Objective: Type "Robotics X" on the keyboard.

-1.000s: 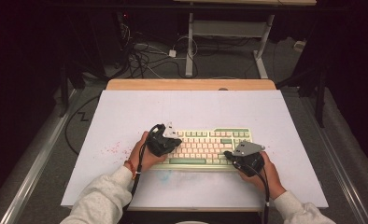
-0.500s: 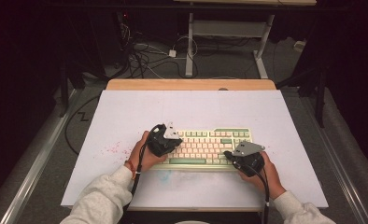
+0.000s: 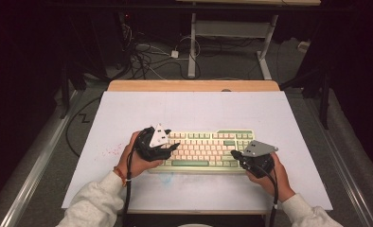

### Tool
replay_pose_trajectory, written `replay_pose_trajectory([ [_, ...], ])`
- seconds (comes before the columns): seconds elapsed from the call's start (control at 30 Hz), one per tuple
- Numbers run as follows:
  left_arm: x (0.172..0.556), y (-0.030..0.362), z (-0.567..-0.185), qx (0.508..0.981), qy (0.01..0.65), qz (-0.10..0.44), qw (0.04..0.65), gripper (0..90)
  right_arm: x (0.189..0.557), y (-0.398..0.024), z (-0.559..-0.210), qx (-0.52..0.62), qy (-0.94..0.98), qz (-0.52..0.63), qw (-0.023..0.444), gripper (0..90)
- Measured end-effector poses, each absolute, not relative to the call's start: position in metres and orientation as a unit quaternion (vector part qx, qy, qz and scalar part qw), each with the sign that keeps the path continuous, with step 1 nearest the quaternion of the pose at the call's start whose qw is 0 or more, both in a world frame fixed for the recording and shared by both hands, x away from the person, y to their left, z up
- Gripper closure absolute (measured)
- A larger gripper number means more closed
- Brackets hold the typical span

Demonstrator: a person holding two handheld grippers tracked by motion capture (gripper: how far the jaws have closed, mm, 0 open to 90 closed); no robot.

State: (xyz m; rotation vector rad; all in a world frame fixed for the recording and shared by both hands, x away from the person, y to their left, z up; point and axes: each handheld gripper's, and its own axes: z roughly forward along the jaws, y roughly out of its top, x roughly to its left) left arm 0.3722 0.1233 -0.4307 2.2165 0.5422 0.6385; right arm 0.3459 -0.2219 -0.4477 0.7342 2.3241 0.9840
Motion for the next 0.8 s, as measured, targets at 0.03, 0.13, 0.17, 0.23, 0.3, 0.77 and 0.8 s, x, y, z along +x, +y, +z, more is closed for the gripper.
replay_pose_trajectory([
  [0.03, 0.369, 0.127, -0.431, 0.865, 0.212, 0.255, 0.376, 37.9, 0.346, -0.222, -0.448, 0.270, 0.855, 0.362, 0.254, 90.0],
  [0.13, 0.363, 0.137, -0.436, 0.860, 0.218, 0.256, 0.384, 27.4, 0.345, -0.223, -0.446, 0.269, 0.854, 0.364, 0.256, 90.0],
  [0.17, 0.361, 0.140, -0.438, 0.859, 0.220, 0.259, 0.384, 25.2, 0.345, -0.223, -0.445, 0.269, 0.854, 0.365, 0.256, 90.0],
  [0.23, 0.356, 0.148, -0.442, 0.855, 0.222, 0.264, 0.388, 22.9, 0.345, -0.222, -0.444, 0.269, 0.853, 0.366, 0.257, 90.0],
  [0.3, 0.351, 0.154, -0.446, 0.851, 0.221, 0.275, 0.389, 22.2, 0.345, -0.222, -0.443, 0.268, 0.853, 0.366, 0.257, 90.0],
  [0.77, 0.326, 0.184, -0.470, 0.858, 0.254, 0.280, 0.349, 18.7, 0.357, -0.206, -0.434, 0.263, 0.851, 0.375, 0.257, 90.0],
  [0.8, 0.324, 0.185, -0.472, 0.857, 0.259, 0.277, 0.350, 18.7, 0.359, -0.202, -0.434, 0.261, 0.852, 0.375, 0.256, 90.0],
])
